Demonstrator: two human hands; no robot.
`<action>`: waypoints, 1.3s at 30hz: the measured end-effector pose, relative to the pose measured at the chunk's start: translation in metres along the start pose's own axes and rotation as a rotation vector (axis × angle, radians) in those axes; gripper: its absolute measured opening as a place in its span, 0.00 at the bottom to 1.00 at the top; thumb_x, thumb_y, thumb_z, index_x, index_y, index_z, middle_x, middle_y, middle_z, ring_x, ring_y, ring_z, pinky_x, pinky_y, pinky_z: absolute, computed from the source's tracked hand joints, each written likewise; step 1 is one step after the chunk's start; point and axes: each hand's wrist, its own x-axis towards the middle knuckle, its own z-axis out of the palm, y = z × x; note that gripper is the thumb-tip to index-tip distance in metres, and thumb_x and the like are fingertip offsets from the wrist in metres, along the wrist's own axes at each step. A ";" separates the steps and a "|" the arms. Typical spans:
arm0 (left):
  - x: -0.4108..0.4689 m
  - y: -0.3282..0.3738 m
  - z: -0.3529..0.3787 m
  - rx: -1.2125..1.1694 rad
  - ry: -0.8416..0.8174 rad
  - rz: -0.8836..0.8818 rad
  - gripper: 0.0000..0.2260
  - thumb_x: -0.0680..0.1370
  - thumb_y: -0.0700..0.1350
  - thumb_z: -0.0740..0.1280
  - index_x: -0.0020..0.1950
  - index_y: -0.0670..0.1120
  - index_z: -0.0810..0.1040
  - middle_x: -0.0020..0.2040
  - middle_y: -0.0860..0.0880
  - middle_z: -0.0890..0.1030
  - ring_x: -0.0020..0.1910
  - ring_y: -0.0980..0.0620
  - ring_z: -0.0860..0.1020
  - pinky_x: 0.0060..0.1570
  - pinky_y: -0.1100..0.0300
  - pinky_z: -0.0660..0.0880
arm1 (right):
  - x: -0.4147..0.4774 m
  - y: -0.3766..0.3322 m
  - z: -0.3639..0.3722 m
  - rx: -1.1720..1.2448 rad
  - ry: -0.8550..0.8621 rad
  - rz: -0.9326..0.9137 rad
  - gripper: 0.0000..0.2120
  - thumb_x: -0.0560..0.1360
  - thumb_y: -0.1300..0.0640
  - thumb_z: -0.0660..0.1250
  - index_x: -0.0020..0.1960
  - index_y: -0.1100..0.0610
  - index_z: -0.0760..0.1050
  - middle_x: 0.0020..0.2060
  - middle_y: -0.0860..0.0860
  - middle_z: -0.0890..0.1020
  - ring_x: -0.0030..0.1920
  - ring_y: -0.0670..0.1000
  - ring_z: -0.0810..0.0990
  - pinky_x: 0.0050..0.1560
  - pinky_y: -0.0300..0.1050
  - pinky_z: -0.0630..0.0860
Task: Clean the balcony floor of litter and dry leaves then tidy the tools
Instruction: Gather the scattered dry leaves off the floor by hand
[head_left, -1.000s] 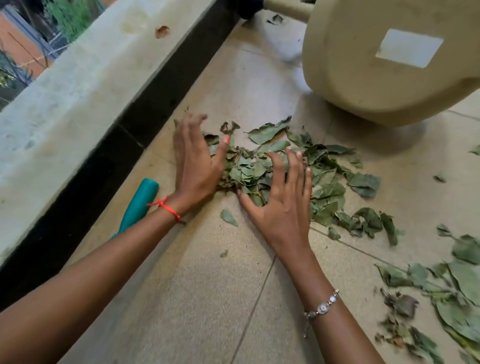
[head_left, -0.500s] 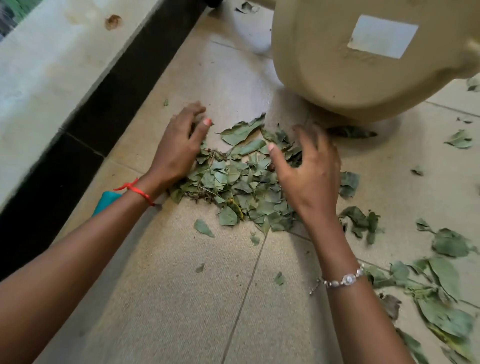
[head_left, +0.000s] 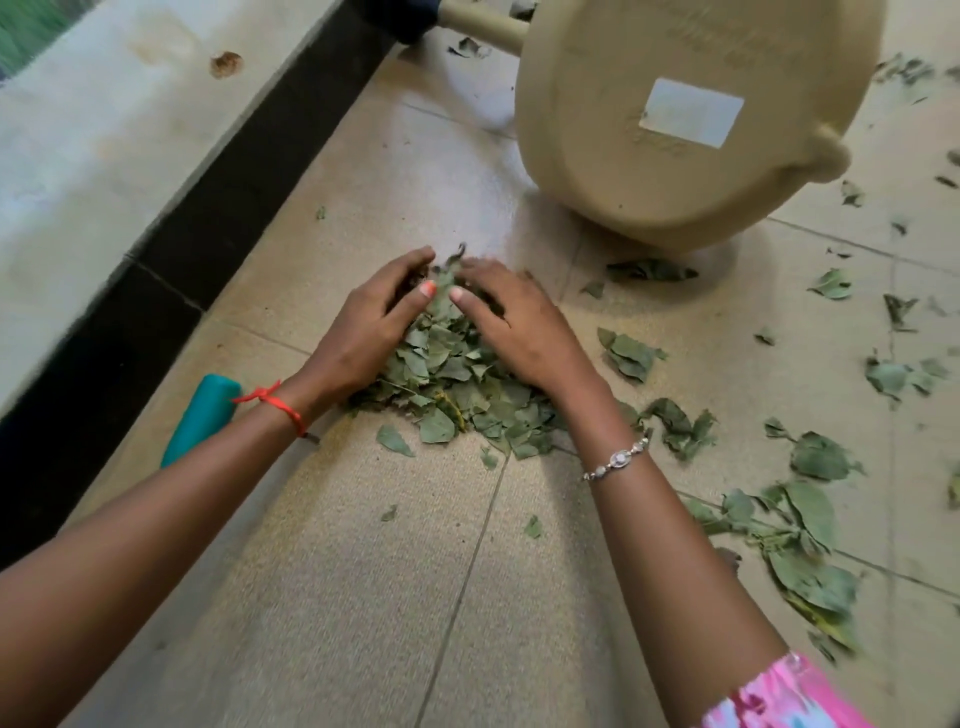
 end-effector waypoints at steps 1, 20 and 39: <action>0.000 0.002 0.004 0.007 -0.004 0.008 0.26 0.77 0.56 0.55 0.73 0.49 0.64 0.72 0.51 0.66 0.67 0.61 0.64 0.61 0.73 0.61 | -0.008 0.000 -0.003 0.064 0.059 -0.007 0.18 0.80 0.46 0.57 0.65 0.52 0.72 0.64 0.48 0.75 0.62 0.46 0.73 0.68 0.55 0.66; 0.000 0.009 0.012 -0.037 -0.124 0.009 0.27 0.72 0.64 0.54 0.69 0.55 0.69 0.69 0.55 0.69 0.67 0.57 0.68 0.66 0.56 0.65 | -0.061 0.042 -0.025 0.175 0.284 0.141 0.25 0.76 0.42 0.54 0.67 0.53 0.71 0.68 0.50 0.71 0.68 0.48 0.67 0.68 0.52 0.65; -0.023 0.025 0.041 -0.059 -0.130 0.080 0.22 0.78 0.52 0.57 0.72 0.48 0.66 0.66 0.53 0.71 0.64 0.59 0.69 0.56 0.77 0.65 | -0.110 0.018 0.004 0.148 0.626 0.411 0.28 0.78 0.40 0.48 0.74 0.52 0.58 0.74 0.50 0.60 0.74 0.51 0.59 0.71 0.59 0.62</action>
